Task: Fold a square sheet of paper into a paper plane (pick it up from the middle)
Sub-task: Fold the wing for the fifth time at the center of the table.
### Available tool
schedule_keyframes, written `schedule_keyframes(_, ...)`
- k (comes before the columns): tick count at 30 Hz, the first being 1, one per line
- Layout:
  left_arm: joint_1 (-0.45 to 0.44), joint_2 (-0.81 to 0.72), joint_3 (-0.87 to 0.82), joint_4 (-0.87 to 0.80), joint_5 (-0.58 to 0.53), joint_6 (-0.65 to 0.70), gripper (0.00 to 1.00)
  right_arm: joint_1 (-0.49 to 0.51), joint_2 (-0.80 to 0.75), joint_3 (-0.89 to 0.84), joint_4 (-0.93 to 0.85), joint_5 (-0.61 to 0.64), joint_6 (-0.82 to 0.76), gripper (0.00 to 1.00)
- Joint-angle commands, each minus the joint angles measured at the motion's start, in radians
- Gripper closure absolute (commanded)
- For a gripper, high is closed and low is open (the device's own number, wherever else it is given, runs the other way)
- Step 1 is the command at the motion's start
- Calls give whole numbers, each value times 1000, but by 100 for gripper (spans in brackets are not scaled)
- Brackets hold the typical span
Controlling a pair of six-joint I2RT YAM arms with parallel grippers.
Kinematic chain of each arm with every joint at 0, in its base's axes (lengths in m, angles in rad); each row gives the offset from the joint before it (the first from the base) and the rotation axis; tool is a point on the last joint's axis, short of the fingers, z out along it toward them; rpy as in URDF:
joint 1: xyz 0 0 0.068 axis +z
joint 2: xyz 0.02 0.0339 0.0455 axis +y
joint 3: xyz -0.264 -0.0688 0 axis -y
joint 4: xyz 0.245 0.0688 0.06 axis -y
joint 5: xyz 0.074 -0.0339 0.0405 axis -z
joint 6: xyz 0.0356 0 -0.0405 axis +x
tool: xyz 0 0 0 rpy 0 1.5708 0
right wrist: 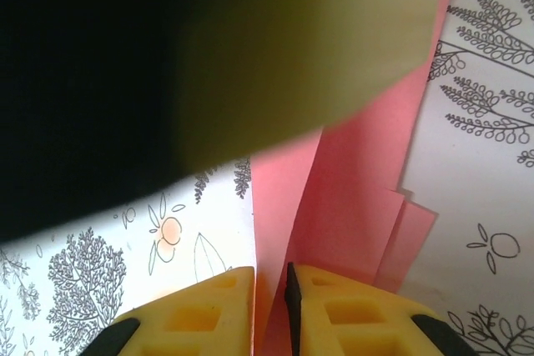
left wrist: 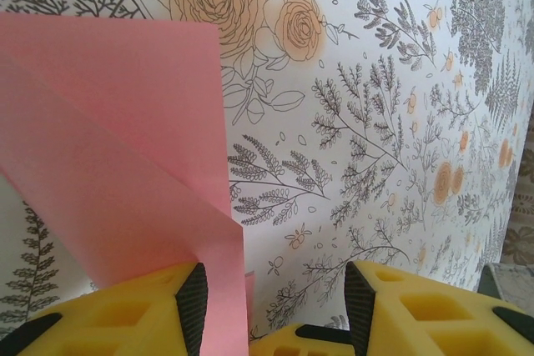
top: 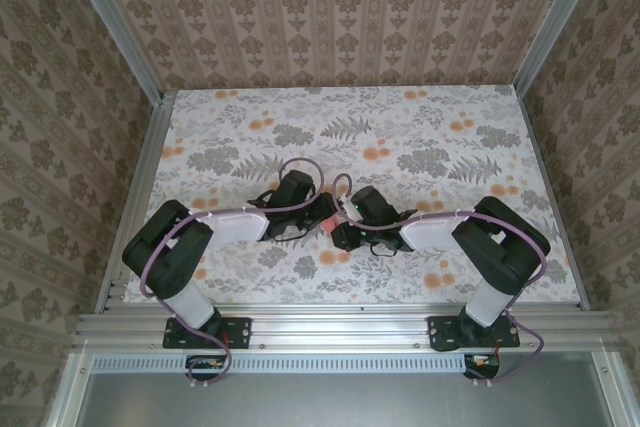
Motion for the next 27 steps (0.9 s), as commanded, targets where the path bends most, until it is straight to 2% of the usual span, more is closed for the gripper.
schedule_keyframes(1, 4, 5, 21, -12, 8, 25, 50, -15, -5, 3, -4, -49, 44, 85)
schedule_keyframes(9, 6, -22, 28, -7, 16, 34, 49, -48, 16, -22, 48, -96, 106, 100)
schedule_keyframes(16, 6, -71, 16, 8, 31, 67, 43, -81, 47, -27, 86, -172, 178, 100)
schedule_keyframes(27, 6, -53, 2, 60, 73, 99, 43, -122, 101, -20, 99, -238, 265, 100)
